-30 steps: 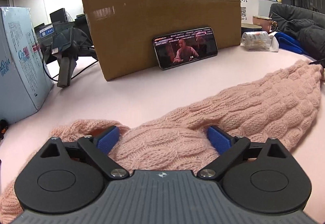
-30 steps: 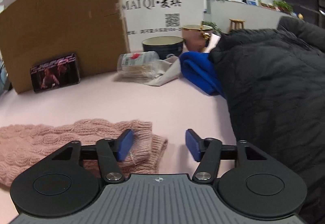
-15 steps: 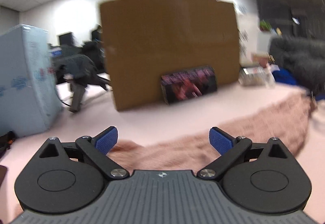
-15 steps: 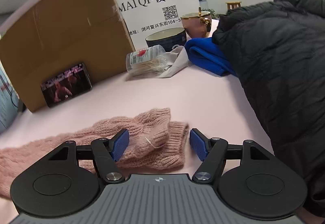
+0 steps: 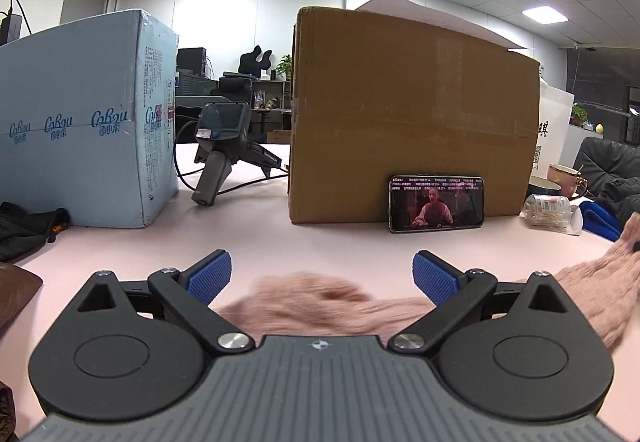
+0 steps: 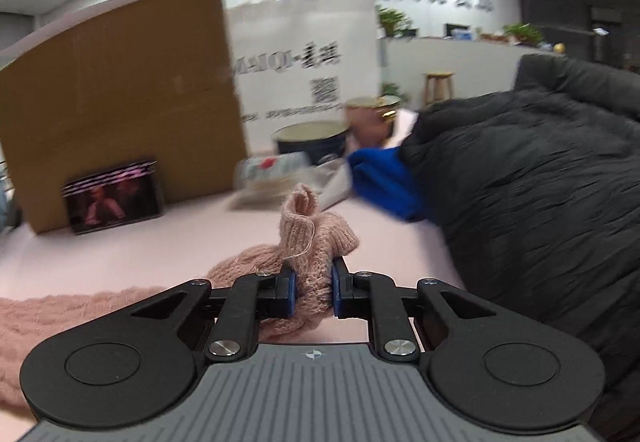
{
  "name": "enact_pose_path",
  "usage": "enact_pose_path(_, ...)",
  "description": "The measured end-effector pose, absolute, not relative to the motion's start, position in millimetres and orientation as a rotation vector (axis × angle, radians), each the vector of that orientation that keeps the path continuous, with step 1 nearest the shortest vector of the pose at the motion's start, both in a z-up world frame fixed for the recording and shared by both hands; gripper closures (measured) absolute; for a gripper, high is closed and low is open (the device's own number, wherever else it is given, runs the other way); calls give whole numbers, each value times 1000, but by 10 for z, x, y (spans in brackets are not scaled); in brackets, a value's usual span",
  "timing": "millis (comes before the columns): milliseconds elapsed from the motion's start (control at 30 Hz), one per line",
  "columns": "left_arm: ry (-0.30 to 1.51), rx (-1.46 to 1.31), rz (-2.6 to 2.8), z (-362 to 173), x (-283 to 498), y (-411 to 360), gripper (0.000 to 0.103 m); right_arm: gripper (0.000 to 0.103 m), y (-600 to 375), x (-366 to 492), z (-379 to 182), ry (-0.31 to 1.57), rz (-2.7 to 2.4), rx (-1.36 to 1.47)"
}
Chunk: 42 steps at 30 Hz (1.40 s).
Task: Fold clothes
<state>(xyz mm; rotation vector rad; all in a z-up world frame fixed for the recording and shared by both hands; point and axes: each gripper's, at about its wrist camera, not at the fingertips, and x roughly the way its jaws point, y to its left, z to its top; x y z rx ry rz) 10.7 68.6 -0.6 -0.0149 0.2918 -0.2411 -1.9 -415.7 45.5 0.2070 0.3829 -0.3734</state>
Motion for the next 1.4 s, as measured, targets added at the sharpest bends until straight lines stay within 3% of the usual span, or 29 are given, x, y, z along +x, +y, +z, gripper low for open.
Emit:
enact_pose_path(300,332,-29,-383,-23,91,639,1,88,-4273,-175,742,261,-301,283)
enact_pose_path(533,506,28,-264,-187,352,554,0,88,-3739,-75,1127,165,81,342)
enact_pose_path(867,277,-423,-255,-27,188,1243,0,88,-2520,398,1407,197,526,345)
enact_pose_path(1100,240,-660,-97,-75,131,1619,0,86,-1708,766,960,413,681,274)
enact_pose_path(1200,242,-699,-98,-81,126,1670,0,82,-1494,891,710,509,711,263)
enact_pose_path(1267,234,-697,-106,-59,107,1659,0,65,-1391,879,603,546,717,265)
enact_pose_path(1333,228,-695,-114,-52,95,1655,0,42,-1385,854,604,554,758,296)
enact_pose_path(1400,217,-698,-124,-42,81,1655,0,30,-1434,796,682,531,790,317)
